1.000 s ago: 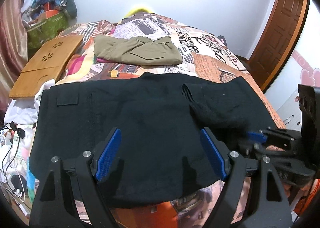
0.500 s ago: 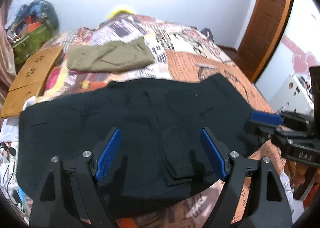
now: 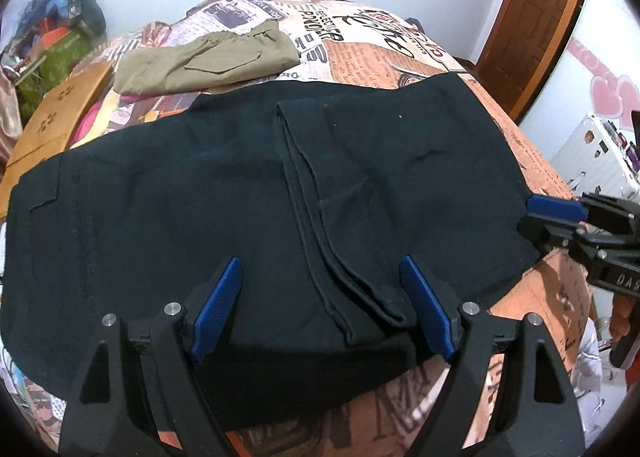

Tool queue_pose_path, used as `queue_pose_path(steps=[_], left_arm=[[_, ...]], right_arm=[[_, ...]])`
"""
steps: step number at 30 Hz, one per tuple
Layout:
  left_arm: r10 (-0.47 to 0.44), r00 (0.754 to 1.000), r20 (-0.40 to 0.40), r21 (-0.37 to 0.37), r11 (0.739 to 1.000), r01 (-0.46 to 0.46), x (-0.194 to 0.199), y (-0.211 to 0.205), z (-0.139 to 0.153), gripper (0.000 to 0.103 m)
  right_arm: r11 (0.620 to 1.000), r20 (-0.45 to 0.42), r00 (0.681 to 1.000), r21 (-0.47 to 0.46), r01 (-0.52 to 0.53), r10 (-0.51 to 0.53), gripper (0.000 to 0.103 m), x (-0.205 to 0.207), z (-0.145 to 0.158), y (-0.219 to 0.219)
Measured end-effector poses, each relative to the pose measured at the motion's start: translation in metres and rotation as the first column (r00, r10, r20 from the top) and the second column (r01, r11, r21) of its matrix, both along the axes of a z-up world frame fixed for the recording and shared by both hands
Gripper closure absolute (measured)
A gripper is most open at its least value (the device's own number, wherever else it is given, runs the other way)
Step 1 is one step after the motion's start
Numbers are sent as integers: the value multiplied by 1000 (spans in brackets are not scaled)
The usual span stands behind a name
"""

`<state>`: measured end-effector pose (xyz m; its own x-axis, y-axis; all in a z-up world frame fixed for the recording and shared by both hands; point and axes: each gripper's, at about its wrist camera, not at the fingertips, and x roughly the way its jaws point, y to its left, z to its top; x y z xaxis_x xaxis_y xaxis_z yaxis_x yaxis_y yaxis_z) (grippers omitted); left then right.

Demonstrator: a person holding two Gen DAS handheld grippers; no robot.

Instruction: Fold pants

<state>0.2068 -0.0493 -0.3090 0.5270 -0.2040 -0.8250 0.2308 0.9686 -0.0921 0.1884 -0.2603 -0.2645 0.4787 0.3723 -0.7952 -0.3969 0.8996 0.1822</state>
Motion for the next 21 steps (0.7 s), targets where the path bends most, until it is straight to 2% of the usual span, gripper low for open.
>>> queue_pose_path(steps=[6, 10, 13, 17, 21], left_arm=[[28, 999, 39, 13, 999, -29, -10, 12, 17, 21], [83, 989, 121, 53, 995, -90, -25, 33, 40, 21], [132, 980, 147, 47, 989, -141, -34, 59, 51, 21], [227, 960, 161, 29, 972, -235, -48, 101, 59, 21], [329, 936, 127, -25, 944, -328, -61, 145, 55, 21]], right_arm=[[1000, -1, 1000, 22, 6, -6, 68, -2, 16, -10], [1000, 53, 999, 21, 4, -5, 68, -5, 36, -10], [999, 97, 995, 37, -6, 3, 68, -5, 51, -3], [998, 141, 990, 58, -25, 17, 68, -2, 65, 13], [995, 155, 987, 77, -55, 42, 68, 3, 68, 35]])
